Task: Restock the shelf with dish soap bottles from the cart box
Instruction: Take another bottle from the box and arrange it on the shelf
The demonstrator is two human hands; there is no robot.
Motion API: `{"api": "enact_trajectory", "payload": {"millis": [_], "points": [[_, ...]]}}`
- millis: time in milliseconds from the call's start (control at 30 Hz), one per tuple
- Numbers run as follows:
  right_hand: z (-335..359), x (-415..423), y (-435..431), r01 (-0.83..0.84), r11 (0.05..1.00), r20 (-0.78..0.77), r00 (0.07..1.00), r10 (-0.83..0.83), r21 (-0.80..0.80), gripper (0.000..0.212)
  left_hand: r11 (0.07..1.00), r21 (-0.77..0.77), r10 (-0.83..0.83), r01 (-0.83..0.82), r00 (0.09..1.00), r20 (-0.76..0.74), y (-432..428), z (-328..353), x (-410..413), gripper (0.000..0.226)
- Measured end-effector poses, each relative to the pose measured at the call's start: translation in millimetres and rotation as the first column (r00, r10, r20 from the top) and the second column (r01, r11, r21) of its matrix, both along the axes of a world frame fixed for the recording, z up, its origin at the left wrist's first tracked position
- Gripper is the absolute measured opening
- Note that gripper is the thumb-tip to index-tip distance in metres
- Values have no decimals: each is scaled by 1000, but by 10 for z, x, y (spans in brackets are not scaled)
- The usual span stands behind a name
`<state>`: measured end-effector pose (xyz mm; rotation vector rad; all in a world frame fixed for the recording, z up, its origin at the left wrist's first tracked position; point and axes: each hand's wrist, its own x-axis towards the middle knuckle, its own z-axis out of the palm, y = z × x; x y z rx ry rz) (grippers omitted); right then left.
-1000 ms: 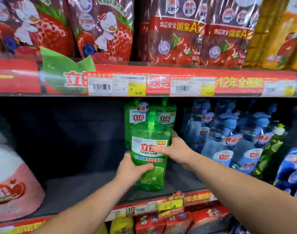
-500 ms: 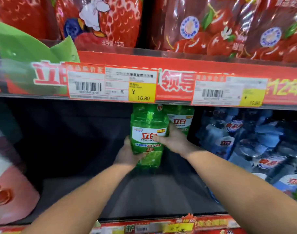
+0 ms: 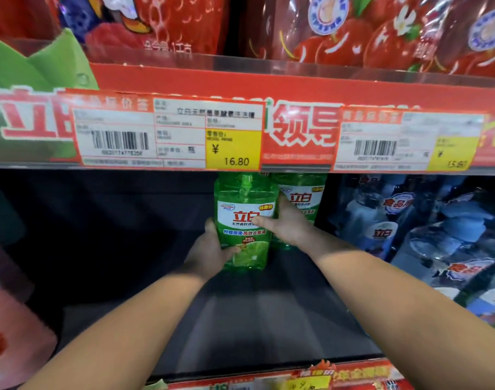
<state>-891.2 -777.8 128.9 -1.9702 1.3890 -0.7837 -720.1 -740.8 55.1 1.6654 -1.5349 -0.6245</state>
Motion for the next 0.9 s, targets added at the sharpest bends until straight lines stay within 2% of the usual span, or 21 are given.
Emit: {"api": "enact_trajectory", "payload": {"millis": [200, 333, 467, 567, 667, 767, 900], "points": [[58, 29, 115, 59, 998, -49, 997, -58, 26, 55, 995, 96, -1, -8, 995, 99, 57, 113, 17, 68], [97, -47, 307, 55, 998, -138, 989, -57, -15, 57, 993, 115, 14, -34, 986, 166, 160, 192, 39, 66], [132, -132, 552, 60, 998, -361, 930, -70, -37, 75, 991, 119, 24, -57, 965, 261, 310, 243, -4, 60], [157, -171, 712, 61, 998, -518, 853, -60, -14, 79, 987, 140, 22, -77, 934, 356, 464, 303, -39, 64], [173, -195, 907, 13, 1000, -605, 796, -19, -15, 78, 989, 117, 25, -94, 870, 492, 711, 353, -52, 65], [177, -211, 1088, -49, 997, -683, 731, 0, -52, 75, 993, 71, 19, -93, 724, 689, 989, 380, -63, 66], [175, -232, 1366, -101, 993, -726, 687, 27, -59, 71, 993, 70, 5, -98, 620, 785, 1344, 436, -76, 71]]}}
